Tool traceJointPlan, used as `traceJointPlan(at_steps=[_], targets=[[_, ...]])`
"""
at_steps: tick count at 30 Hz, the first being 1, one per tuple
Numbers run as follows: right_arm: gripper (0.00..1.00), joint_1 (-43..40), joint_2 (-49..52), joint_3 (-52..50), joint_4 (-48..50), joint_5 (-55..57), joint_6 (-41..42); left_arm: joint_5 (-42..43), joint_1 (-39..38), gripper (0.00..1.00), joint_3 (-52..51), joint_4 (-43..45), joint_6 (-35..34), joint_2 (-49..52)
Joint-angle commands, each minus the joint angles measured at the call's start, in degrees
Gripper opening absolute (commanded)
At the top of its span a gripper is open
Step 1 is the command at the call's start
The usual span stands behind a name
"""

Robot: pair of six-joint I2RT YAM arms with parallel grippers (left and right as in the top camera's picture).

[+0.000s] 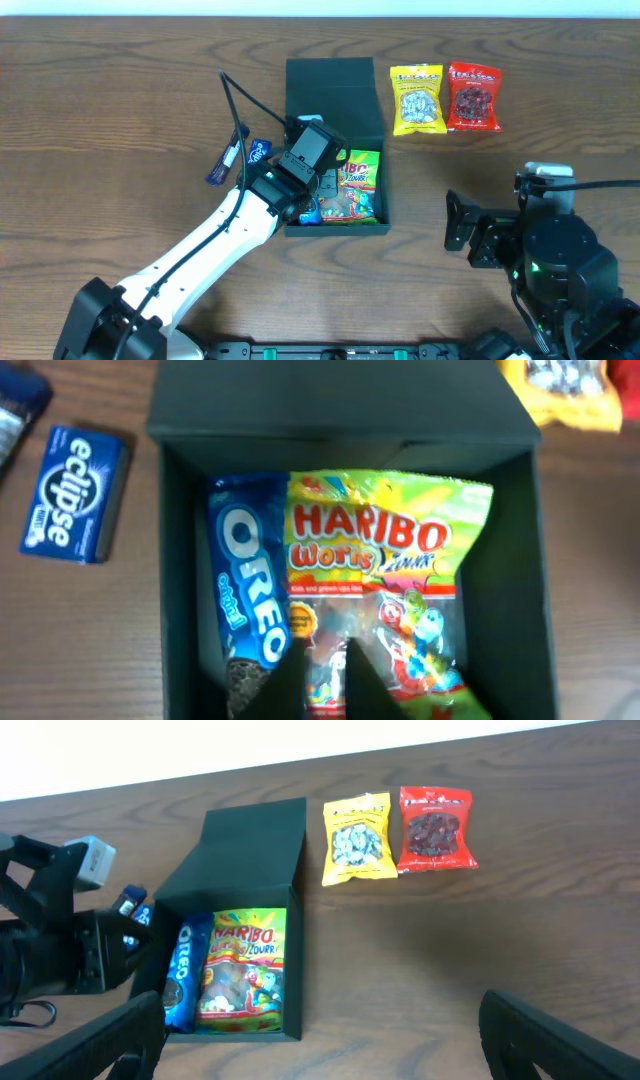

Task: Pack container
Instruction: 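Lift the Oreo pack and lower it into the box beside Haribo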

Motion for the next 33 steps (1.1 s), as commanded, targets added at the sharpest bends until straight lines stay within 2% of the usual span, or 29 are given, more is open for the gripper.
traceJointPlan(at_steps=[1, 10, 17, 33], targets=[[0.99, 0.48, -0.20, 0.85, 0.13, 1.01, -0.59, 1.18, -0.04, 0.06, 1.16, -1.29, 1.46, 0.48], [0.99, 0.48, -0.20, 0.85, 0.11, 1.01, -0.59, 1.88, -0.04, 0.05, 1.16, -8.02, 3.13, 3.93], [0.99, 0.48, -0.20, 0.85, 0.07, 1.01, -0.59, 7.56, -0.07, 0.06, 1.16, -9.01, 6.16, 7.69], [0.99, 0.48, -0.20, 0.85, -0.07, 1.01, -0.59, 5.33, -0.04, 0.06, 1.16, -10.86, 10.45, 13.22]])
